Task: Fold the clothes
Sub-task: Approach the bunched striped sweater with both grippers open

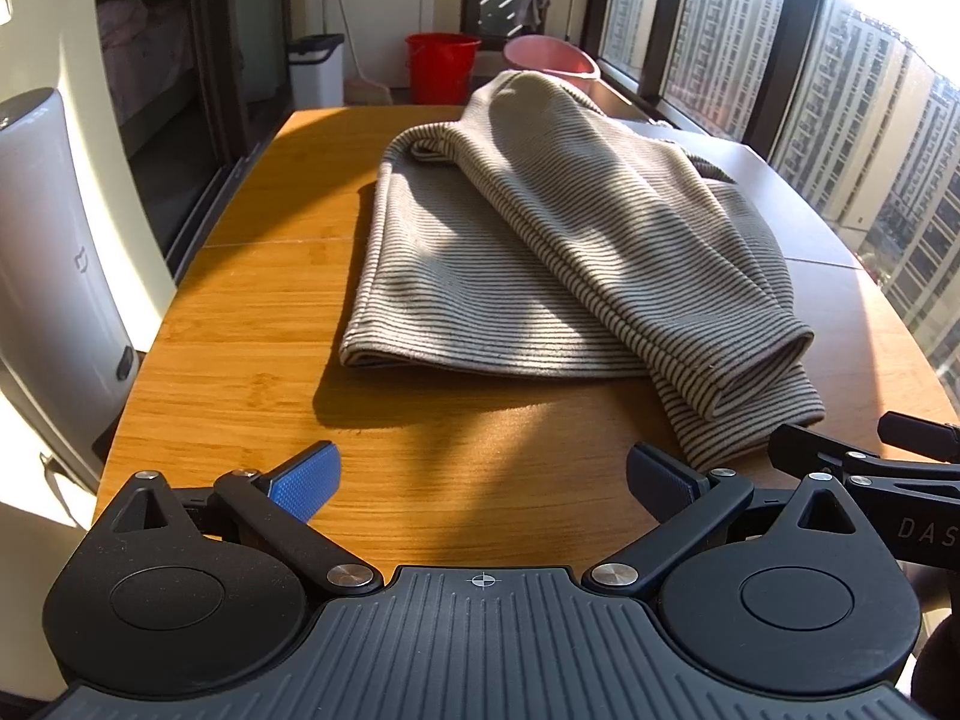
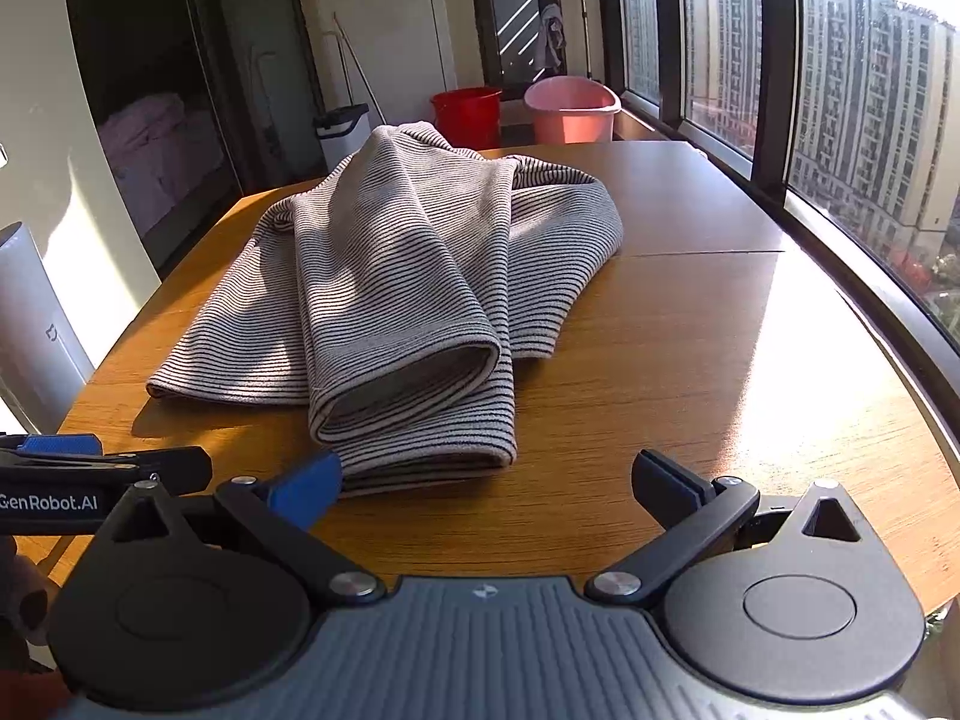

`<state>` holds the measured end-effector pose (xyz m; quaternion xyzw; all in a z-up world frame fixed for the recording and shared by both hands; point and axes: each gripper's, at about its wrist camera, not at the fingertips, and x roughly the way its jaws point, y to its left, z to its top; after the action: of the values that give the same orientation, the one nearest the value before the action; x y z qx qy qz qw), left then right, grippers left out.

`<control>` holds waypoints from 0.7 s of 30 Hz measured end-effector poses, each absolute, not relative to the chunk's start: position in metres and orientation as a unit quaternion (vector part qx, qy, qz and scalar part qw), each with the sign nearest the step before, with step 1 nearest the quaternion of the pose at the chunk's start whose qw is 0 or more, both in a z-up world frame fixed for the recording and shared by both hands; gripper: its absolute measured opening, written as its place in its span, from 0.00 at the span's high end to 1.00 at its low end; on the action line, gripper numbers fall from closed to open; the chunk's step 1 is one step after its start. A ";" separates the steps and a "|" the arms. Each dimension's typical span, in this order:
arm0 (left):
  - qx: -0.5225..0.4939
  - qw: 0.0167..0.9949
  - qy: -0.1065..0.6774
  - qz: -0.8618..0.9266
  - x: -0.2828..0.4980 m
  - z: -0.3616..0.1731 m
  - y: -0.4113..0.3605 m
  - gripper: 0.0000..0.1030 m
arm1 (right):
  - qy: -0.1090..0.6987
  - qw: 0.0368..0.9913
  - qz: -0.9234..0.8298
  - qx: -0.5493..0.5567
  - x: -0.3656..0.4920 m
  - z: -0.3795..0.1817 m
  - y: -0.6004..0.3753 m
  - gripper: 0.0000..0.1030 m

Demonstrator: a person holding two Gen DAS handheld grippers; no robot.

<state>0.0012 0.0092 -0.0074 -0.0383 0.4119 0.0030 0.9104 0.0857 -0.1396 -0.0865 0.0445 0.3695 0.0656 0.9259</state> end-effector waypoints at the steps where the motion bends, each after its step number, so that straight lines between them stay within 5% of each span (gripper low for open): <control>1: -0.038 0.911 0.412 0.003 0.001 -0.007 0.009 0.00 | 0.370 0.926 0.066 0.044 0.086 -0.087 -0.139 0.00; 21: -0.043 0.905 0.422 -0.013 0.014 -0.009 0.012 0.00 | 0.373 0.924 0.065 0.043 0.093 -0.088 -0.141 0.00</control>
<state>0.0140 0.0116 -0.0094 -0.0430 0.4224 -0.0126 0.9053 0.0930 -0.1408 -0.0884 0.0426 0.3733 0.0648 0.9245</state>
